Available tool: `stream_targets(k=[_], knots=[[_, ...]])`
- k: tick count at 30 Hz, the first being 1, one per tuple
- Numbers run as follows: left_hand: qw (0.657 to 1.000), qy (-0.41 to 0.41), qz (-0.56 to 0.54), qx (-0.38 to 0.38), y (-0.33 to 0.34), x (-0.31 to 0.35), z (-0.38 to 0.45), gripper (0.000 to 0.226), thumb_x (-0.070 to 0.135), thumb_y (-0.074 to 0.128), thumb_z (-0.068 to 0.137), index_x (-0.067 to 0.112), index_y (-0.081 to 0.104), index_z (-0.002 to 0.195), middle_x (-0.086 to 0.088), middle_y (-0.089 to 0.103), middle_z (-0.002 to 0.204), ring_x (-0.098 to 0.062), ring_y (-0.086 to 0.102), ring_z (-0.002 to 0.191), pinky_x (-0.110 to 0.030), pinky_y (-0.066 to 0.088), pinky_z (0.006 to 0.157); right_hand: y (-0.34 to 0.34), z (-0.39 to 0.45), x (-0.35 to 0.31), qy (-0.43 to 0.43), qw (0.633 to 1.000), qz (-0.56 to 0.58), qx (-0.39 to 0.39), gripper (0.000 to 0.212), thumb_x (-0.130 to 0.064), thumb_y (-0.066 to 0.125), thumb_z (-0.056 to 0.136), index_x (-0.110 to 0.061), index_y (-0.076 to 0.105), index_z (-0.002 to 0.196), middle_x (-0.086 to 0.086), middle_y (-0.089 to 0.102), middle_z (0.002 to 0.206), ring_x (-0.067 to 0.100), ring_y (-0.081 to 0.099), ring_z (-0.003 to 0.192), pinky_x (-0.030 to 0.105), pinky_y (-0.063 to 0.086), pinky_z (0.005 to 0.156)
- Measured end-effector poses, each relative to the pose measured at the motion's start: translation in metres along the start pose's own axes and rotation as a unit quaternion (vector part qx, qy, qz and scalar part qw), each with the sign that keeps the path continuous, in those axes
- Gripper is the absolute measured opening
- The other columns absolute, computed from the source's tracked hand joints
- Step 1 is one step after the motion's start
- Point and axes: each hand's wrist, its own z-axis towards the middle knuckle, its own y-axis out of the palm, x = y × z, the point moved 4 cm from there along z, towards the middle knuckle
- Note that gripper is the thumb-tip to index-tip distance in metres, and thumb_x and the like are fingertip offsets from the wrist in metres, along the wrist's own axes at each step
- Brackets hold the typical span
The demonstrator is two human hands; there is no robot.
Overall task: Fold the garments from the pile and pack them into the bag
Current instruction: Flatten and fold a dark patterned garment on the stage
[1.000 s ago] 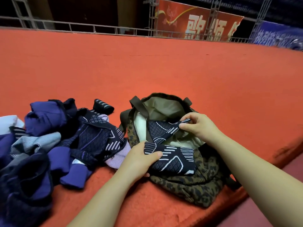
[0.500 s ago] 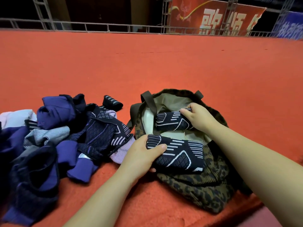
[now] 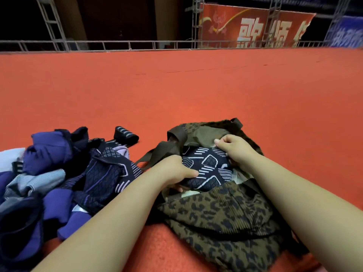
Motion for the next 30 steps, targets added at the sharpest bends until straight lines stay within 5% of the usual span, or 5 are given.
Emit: stream_targets(k=[9,13,22,26,30], knots=[[0.968,0.084,0.168,0.164,0.018,0.006,-0.005,0.073,0.043,0.065,0.083,0.023,0.023,0.139,-0.004,0.047,0.133,-0.024,0.051,0.117,-0.032,0.041,0.086,-0.007,-0.035,-0.029,-0.053,0.965,-0.258,-0.006,0.052,-0.049,0.035,0.097,-0.007,0.064,0.084,0.012,0.064,0.095,0.03,0.059,0.092,0.034,0.043,0.075],[0.946,0.076,0.267,0.166,0.014,0.004,-0.005,0.079,0.054,0.051,0.087,0.032,0.008,0.149,-0.008,0.026,0.144,-0.024,0.037,0.13,-0.034,0.038,0.094,-0.013,-0.049,-0.009,0.062,0.919,-0.377,-0.102,0.071,-0.064,0.034,0.091,-0.006,0.041,0.132,0.014,0.06,0.123,0.027,0.057,0.109,0.033,0.042,0.087],[0.937,0.013,0.324,0.131,0.012,0.007,-0.001,0.058,0.057,0.04,0.091,0.012,0.043,0.129,-0.013,0.036,0.135,-0.028,0.043,0.121,-0.034,0.036,0.09,0.013,-0.024,-0.016,-0.046,0.946,-0.305,-0.102,0.036,-0.047,0.043,0.096,-0.014,0.043,0.111,0.007,0.057,0.125,0.026,0.055,0.107,0.032,0.04,0.079],[0.925,0.016,0.348,0.148,0.012,0.006,0.001,0.058,0.057,0.035,0.093,0.016,0.041,0.132,-0.013,0.034,0.139,-0.033,0.037,0.127,-0.04,0.034,0.098,0.016,-0.015,-0.022,-0.014,0.9,-0.4,-0.171,0.053,-0.05,0.026,0.1,-0.013,0.035,0.138,0.014,0.045,0.14,0.03,0.046,0.125,0.036,0.038,0.098],[0.902,0.031,0.402,0.157,0.01,0.0,0.008,0.067,0.06,0.027,0.094,0.022,0.019,0.148,-0.011,0.016,0.152,-0.031,0.018,0.138,-0.044,0.023,0.109,0.006,-0.021,-0.028,-0.035,0.877,-0.48,-0.004,0.064,-0.061,0.023,0.095,-0.011,0.04,0.131,0.015,0.048,0.134,0.035,0.051,0.118,0.042,0.042,0.09]])
